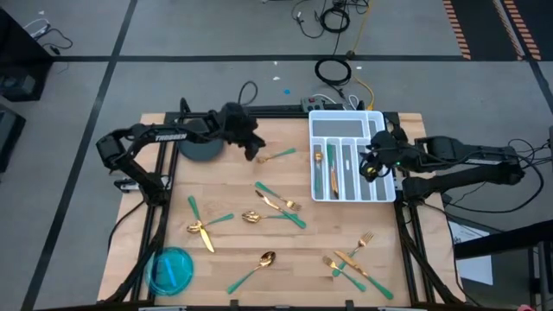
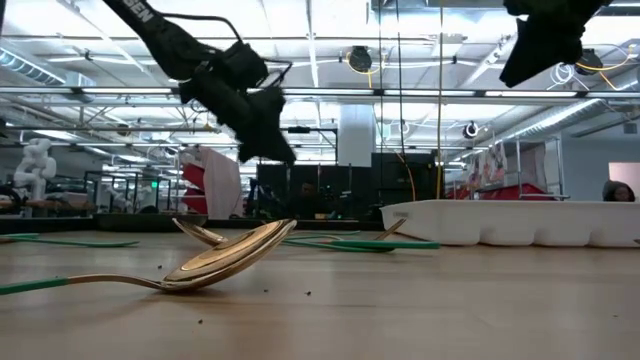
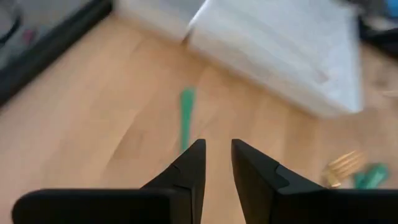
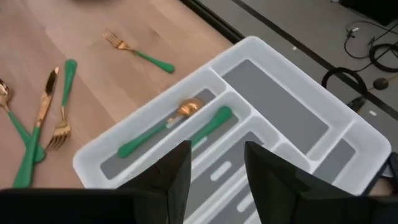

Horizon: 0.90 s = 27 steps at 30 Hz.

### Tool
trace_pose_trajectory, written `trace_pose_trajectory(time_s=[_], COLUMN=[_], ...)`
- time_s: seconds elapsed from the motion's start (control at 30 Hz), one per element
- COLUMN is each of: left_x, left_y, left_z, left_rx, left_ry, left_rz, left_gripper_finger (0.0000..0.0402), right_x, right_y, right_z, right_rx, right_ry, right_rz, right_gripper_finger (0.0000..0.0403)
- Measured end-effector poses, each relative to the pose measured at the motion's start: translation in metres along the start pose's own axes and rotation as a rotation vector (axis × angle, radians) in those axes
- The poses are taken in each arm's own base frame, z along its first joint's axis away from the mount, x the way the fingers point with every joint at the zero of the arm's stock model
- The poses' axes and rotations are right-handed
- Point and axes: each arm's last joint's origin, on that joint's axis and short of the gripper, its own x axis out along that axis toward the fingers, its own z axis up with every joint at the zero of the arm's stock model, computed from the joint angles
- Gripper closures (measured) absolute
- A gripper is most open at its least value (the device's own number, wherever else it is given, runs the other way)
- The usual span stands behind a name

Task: Sort silverware
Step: Put the green knife into the silverware tray

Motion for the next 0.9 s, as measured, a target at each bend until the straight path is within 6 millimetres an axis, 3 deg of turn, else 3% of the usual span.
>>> trace_pose_trajectory(time_s=[0.17,0.37,0.7,0.9], left_x=[0.0,-0.007,0.0,0.015], left_y=[0.001,-0.005,-0.005,-0.009], left_z=[-0.011,-0.033,-0.026,-0.036], left_rx=[-0.211,-0.459,-0.754,-0.775], left_ry=[0.079,0.295,0.186,0.237], left_rz=[0.127,0.207,0.21,0.248], left_gripper_finger=[0.0312,0.0298,0.026,0.0251], right_x=[0.001,0.0,-0.002,-0.005], right_y=[0.0,-0.003,-0.004,-0.006], right_z=[-0.001,-0.005,-0.008,-0.009], right_rx=[-0.017,-0.041,-0.118,-0.135], right_ry=[0.019,0.054,0.098,0.09], right_rz=[-0.009,-0.022,0.033,0.047], right_gripper_finger=[0.0261,0.0261,0.0261,0.0261])
